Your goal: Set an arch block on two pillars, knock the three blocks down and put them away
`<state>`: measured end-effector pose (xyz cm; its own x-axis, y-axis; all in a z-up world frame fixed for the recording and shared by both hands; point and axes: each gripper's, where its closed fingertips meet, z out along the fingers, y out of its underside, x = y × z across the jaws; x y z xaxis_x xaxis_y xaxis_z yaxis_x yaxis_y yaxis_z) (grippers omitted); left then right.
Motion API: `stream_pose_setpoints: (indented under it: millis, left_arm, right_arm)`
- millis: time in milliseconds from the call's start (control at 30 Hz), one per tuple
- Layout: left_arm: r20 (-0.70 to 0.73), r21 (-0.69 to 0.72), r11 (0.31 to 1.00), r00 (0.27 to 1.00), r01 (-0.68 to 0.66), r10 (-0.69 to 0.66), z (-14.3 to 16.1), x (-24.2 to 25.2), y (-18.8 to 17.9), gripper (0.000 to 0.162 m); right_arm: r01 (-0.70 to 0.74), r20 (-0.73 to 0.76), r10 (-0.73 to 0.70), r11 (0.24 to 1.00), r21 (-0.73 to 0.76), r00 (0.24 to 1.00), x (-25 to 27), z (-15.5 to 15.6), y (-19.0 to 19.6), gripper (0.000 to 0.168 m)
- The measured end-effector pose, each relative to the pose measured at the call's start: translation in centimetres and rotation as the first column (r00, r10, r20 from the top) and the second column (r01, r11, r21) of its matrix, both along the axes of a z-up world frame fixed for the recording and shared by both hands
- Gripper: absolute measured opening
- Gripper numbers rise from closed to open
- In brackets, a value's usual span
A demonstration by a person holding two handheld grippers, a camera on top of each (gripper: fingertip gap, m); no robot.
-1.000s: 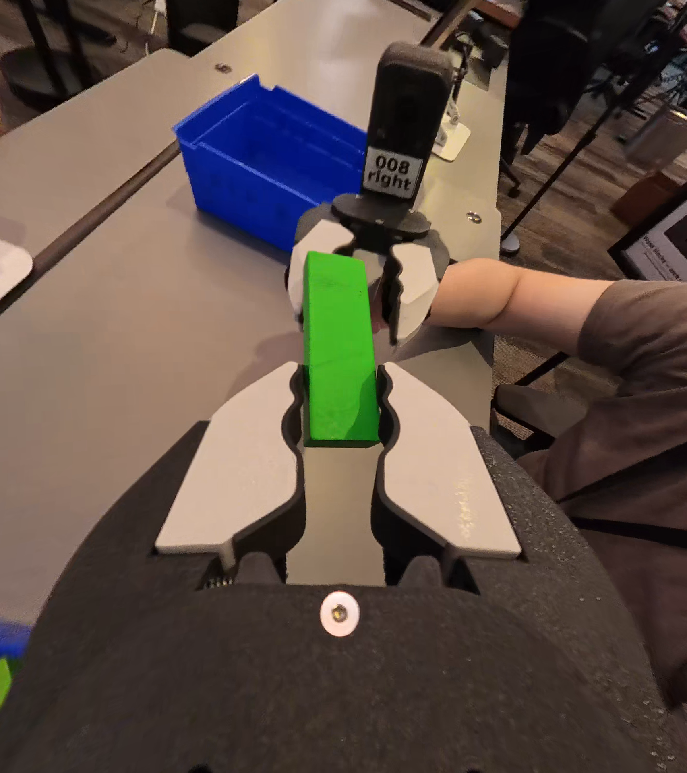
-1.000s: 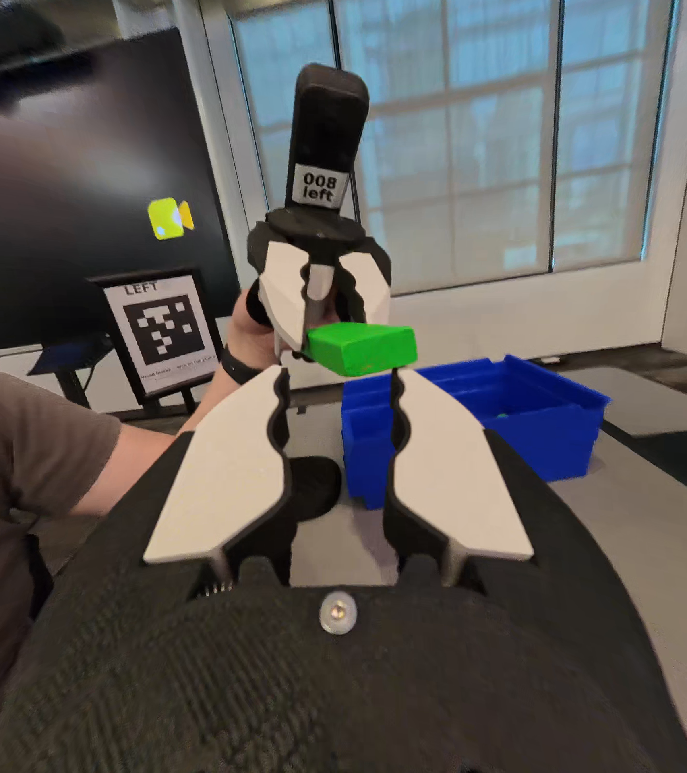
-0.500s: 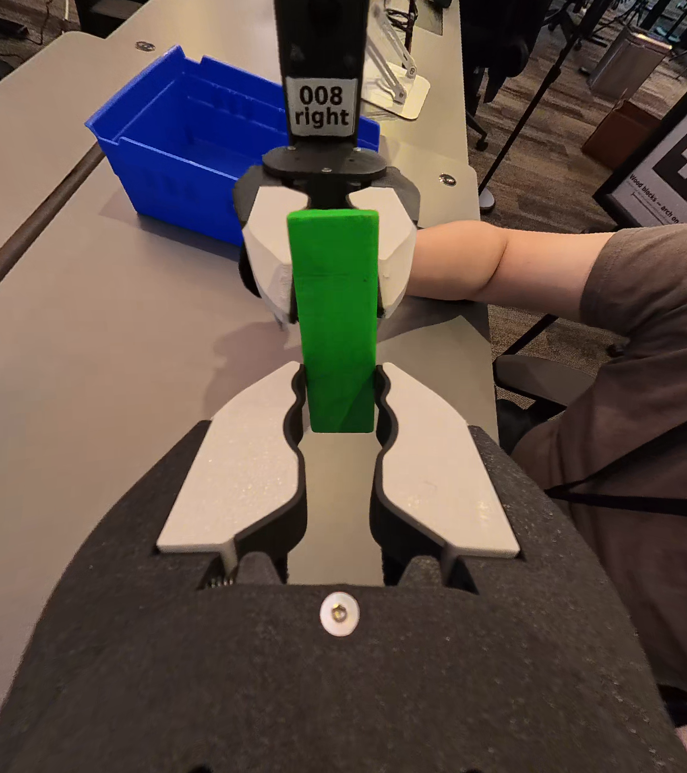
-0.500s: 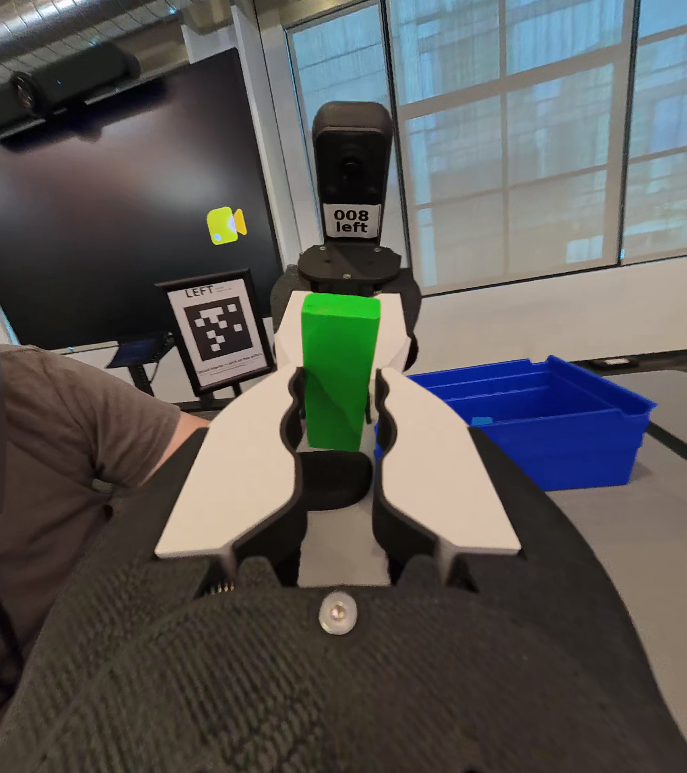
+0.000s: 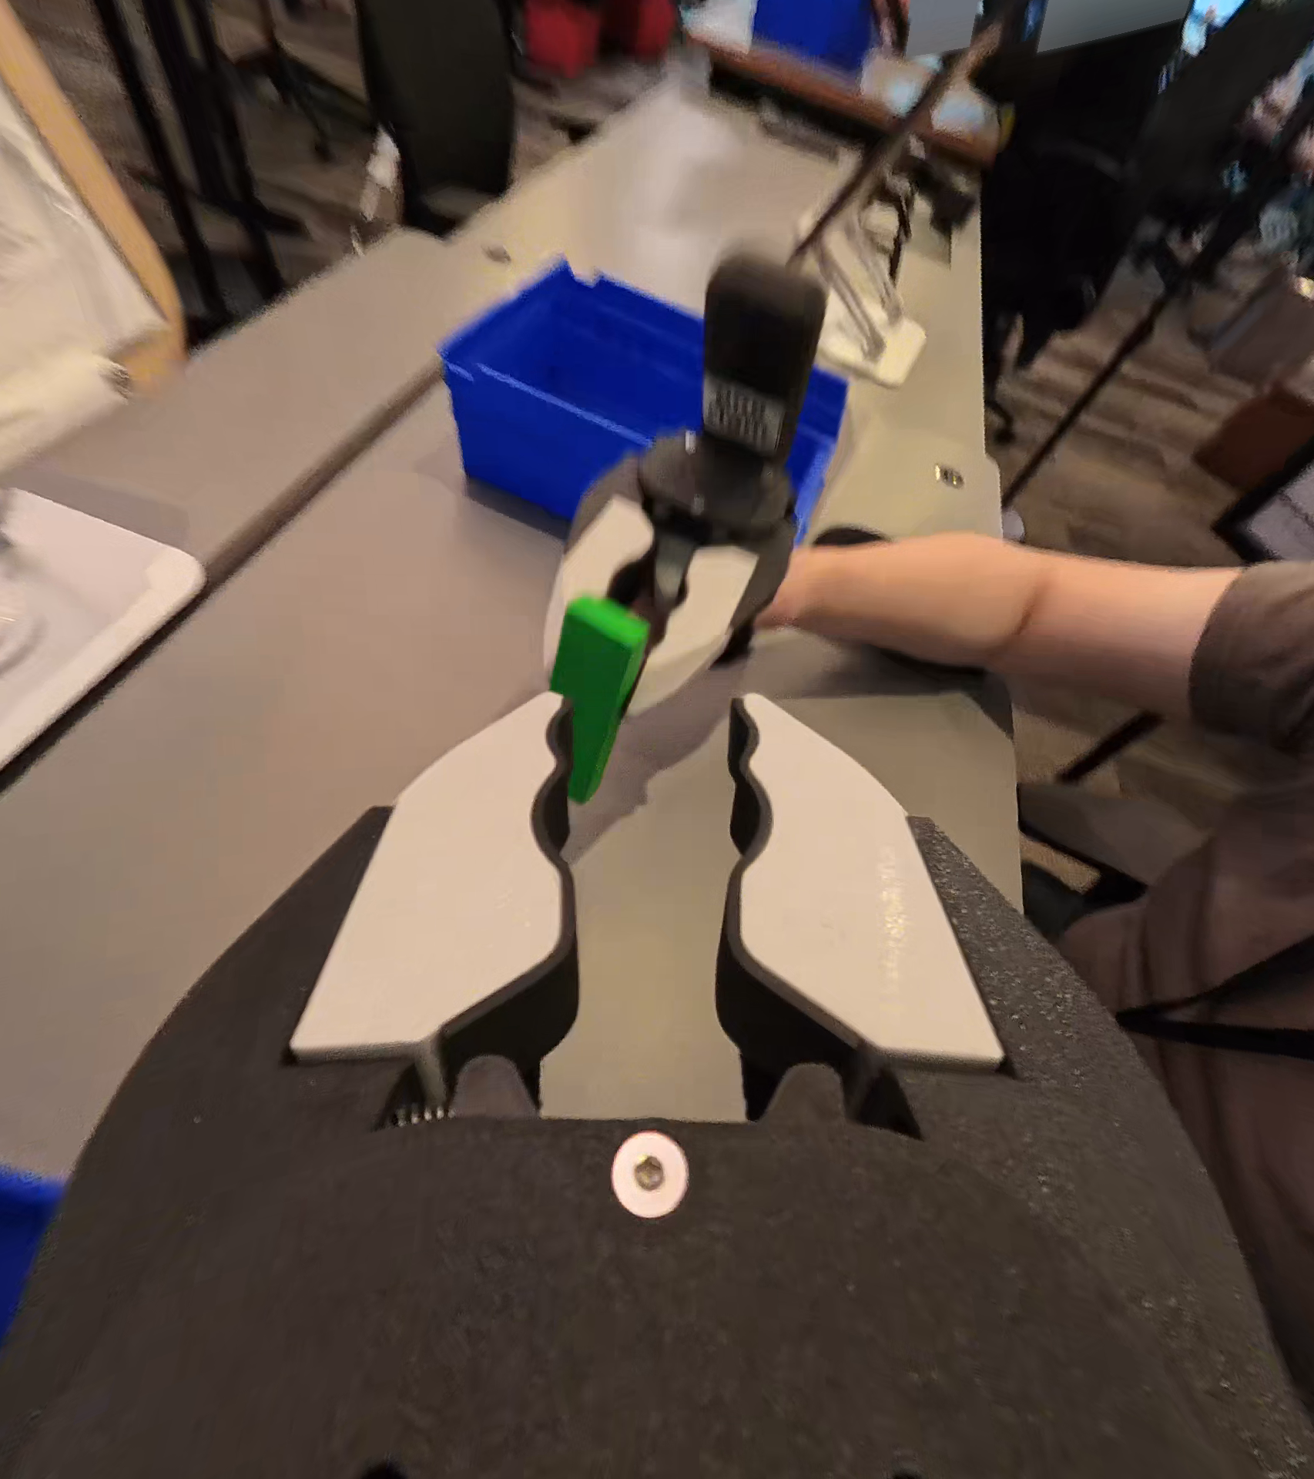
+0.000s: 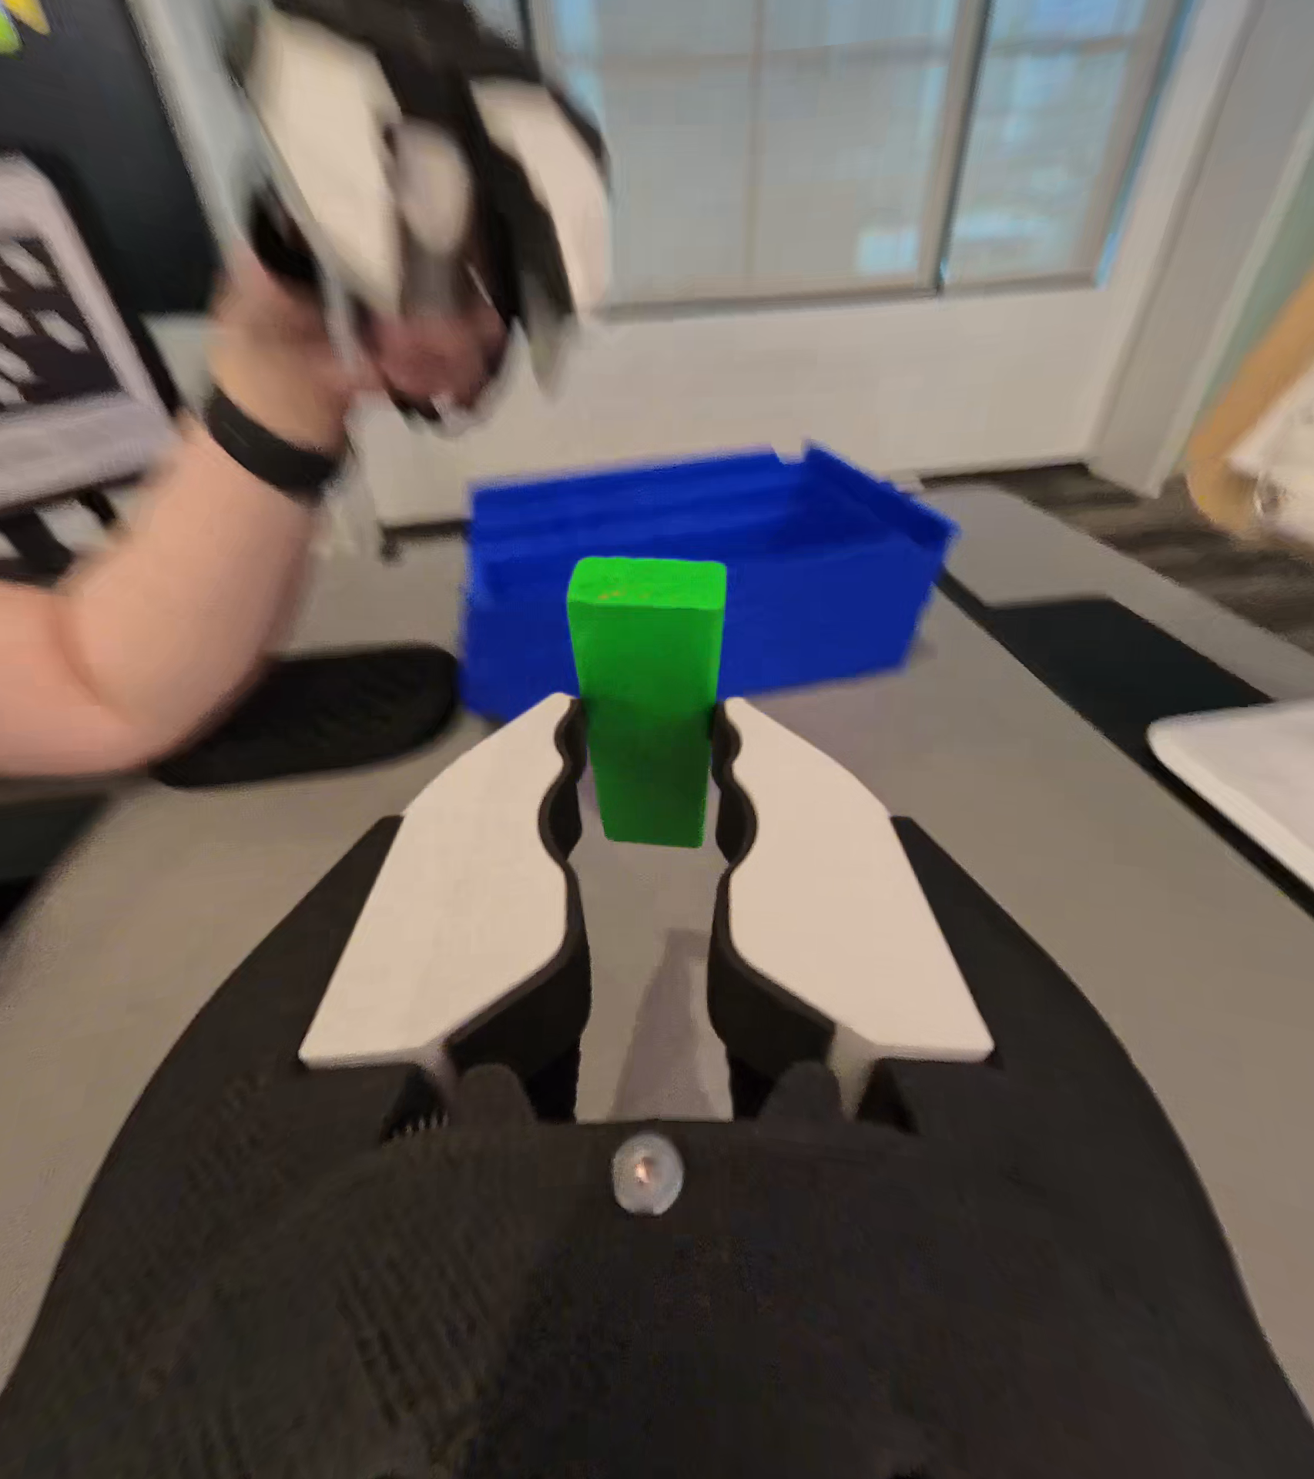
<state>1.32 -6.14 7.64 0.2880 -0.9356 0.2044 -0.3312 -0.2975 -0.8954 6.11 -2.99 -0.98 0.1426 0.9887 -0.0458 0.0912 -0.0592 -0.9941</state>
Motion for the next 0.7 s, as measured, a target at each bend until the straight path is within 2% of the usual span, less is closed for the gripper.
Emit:
stream_pose_setpoints:
  millis: [100, 167, 233, 333, 467, 700]
  left_arm:
    - [0.121, 0.058, 0.996, 0.99, -0.074, 0.067, 2.6, -3.7, 0.6, 0.041]
    - [0.161, 0.089, 0.988, 0.981, -0.128, 0.113, 3.1, -5.8, 0.9, 0.044]
    - [0.138, 0.124, 0.974, 0.975, -0.189, 0.172, 2.4, -7.6, 1.7, 0.043]
    - [-0.027, 0.123, 0.953, 0.959, -0.278, 0.283, -0.7, -10.4, 3.4, 0.043]
    - [-0.285, 0.128, 0.918, 0.872, -0.376, 0.398, -5.4, -14.3, 5.4, 0.037]
    - [-0.48, 0.063, 0.844, 0.725, -0.533, 0.494, -11.4, -18.4, 9.0, 0.037]
  right_arm:
    - [0.038, 0.138, -0.039, 0.999, 0.011, 0.99, -0.7, -4.8, 2.3, 0.031]
    - [0.021, 0.161, -0.024, 1.0, 0.019, 0.987, -1.0, -6.0, 3.4, 0.031]
    - [0.0, 0.204, 0.0, 1.0, 0.003, 0.979, -1.1, -7.1, 4.2, 0.031]
    - [-0.052, 0.274, 0.056, 0.998, -0.022, 0.96, -1.1, -8.8, 4.3, 0.031]
    - [-0.07, 0.281, 0.085, 0.995, -0.065, 0.956, -0.9, -9.7, 4.4, 0.031]
    - [-0.062, 0.243, 0.087, 0.992, -0.109, 0.966, -0.4, -9.7, 4.8, 0.032]
